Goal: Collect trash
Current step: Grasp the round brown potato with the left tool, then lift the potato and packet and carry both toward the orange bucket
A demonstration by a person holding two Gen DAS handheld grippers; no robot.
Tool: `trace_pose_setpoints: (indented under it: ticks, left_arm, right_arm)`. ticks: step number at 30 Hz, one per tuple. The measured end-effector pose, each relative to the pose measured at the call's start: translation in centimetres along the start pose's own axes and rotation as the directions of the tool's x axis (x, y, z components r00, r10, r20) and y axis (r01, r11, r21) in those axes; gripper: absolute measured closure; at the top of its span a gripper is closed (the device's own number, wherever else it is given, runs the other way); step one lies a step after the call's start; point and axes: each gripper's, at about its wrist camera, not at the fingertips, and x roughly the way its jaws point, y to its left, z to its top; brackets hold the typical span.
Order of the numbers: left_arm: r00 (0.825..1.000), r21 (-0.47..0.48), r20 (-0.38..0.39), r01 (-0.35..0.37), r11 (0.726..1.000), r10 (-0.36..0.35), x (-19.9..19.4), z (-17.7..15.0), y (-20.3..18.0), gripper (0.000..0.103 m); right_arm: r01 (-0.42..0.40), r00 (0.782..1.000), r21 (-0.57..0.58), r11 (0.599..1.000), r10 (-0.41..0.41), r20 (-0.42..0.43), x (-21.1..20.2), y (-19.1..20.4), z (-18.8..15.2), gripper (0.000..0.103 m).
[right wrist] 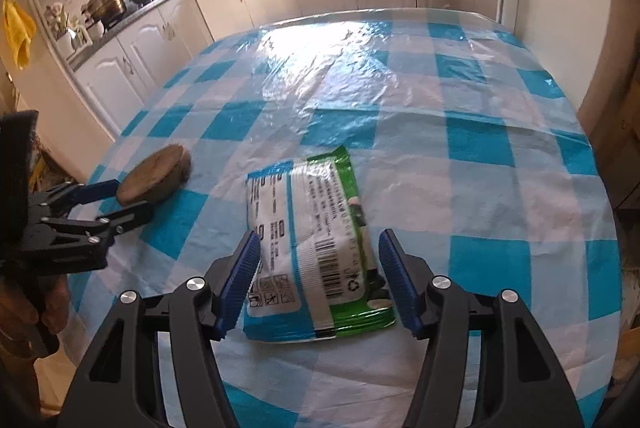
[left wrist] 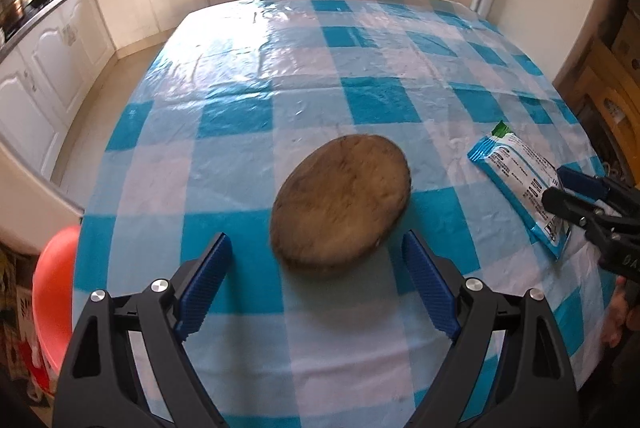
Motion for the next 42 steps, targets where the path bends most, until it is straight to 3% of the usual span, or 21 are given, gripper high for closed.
trace_pose_setpoints:
  ticks: [6,9,12,22,28,42]
  left_arm:
    - [1.0,0.02,0.007,0.008,1.0,-0.008,0.7,1.0,-0.3,0.016]
    - [1.0,0.035,0.004,-0.018,0.999,0.018,0.9,1.2,-0.8,0.021]
    - [1.0,0.049,0.007,-0.009,0.999,0.009,0.7,1.3,-1.4,0.032]
    - [0.999,0.014,0.016,-0.028,1.0,0.028,0.5,1.2,-1.5,0.033]
    - [0.999,-0.025,0.024,-0.023,0.999,0.024,0.1,0.9,-0.8,0.033]
    - [0.999,-0.138,0.047,-0.013,0.99,0.019,-1.0,-0.3,1.3,0.033]
  right_arm:
    - [-0.011,1.0,0.002,1.0,0.011,0.014,-0.2,-0.1,0.2,0.03]
    - [-0.01,1.0,-0.01,1.0,0.01,0.009,0.1,0.2,0.2,0.025]
    - [-0.015,1.0,-0.015,1.0,0.015,-0.001,0.4,0.4,0.1,0.025]
    - [0.051,0.998,-0.094,0.994,-0.053,-0.019,1.4,1.4,-0.2,0.025]
    - [0.11,0.993,-0.136,0.985,-0.113,-0.016,1.5,2.2,-0.6,0.034]
    - [0.069,0.997,-0.091,0.993,-0.071,-0.018,1.1,1.6,-0.4,0.047]
